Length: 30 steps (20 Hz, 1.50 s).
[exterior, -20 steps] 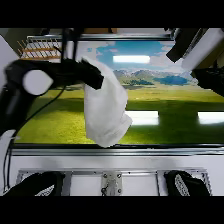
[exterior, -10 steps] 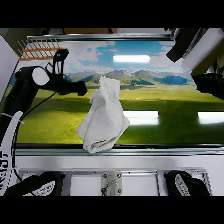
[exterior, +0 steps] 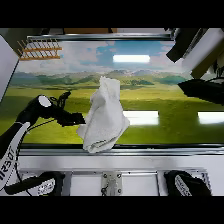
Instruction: Fold the clothes and pants, and hang the long-sleeved shirts on hangers.
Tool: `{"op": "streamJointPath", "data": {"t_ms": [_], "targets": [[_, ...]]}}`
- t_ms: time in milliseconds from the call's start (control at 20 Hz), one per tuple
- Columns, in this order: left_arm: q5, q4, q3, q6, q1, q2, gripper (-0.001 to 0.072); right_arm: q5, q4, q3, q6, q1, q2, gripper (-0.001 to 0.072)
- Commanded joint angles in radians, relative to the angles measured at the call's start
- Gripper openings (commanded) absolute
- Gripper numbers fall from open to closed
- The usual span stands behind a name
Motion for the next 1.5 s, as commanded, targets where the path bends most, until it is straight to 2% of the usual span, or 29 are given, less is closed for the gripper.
{"op": "streamJointPath", "data": {"t_ms": [0,100,150,350,400,450,500,600,800,1100,1150,1200,1250,1350,1450], "targets": [[-0.053,-0.053,-0.006,0.075,-0.016,-0.079,0.0494,0.004,-0.02,-0.025,0.0,0.081,-0.039,0.0029],[-0.091,-0.052,0.019,0.081,-0.02,-0.089,0.009,0.003,-0.084,-0.049,0.01,0.142,-0.075,0.0028],[-0.106,-0.05,0.035,0.081,-0.012,-0.08,0.0025,0.003,-0.131,-0.065,0.042,0.179,-0.1,0.0028],[-0.138,-0.034,0.126,0.077,0.079,0.035,0.0025,-0.001,-0.291,-0.14,0.2,0.309,-0.249,0.0033],[-0.138,-0.035,0.14,0.077,0.1,0.071,0.0025,0.0,-0.275,-0.154,0.203,0.329,-0.3,0.0117],[-0.136,-0.035,0.146,0.077,0.112,0.106,0.0025,0.0,-0.242,-0.164,0.203,0.351,-0.36,0.0409],[-0.129,-0.035,0.144,0.077,0.121,0.135,0.0025,-0.007,-0.208,-0.165,0.203,0.373,-0.42,0.0621],[-0.113,-0.034,0.125,0.077,0.119,0.18,0.0025,-0.055,-0.119,-0.165,0.2,0.425,-0.535,0.0586],[-0.076,-0.034,0.064,0.077,0.103,0.219,0.0025,-0.168,0.06,-0.165,0.146,0.544,-0.666,0.0587],[-0.072,-0.035,0.063,0.077,0.103,0.219,0.0025,-0.306,0.087,-0.156,0.146,0.688,-0.7,0.0576],[-0.072,-0.035,0.063,0.077,0.103,0.218,0.0025,-0.313,0.086,-0.155,0.146,0.695,-0.7,0.0401],[-0.076,-0.035,0.063,0.077,0.103,0.219,0.0025,-0.313,0.084,-0.154,0.146,0.695,-0.699,0.0095],[-0.079,-0.035,0.063,0.077,0.103,0.219,0.0025,-0.313,0.08,-0.154,0.146,0.692,-0.698,0.0028],[-0.117,-0.026,0.107,0.058,0.111,0.219,0.0025,-0.285,0.02,-0.134,0.151,0.667,-0.66,0.0027],[-0.167,-0.029,0.232,-0.017,0.15,0.239,0.0025,-0.209,-0.092,-0.065,0.151,0.592,-0.555,0.0026]]}}
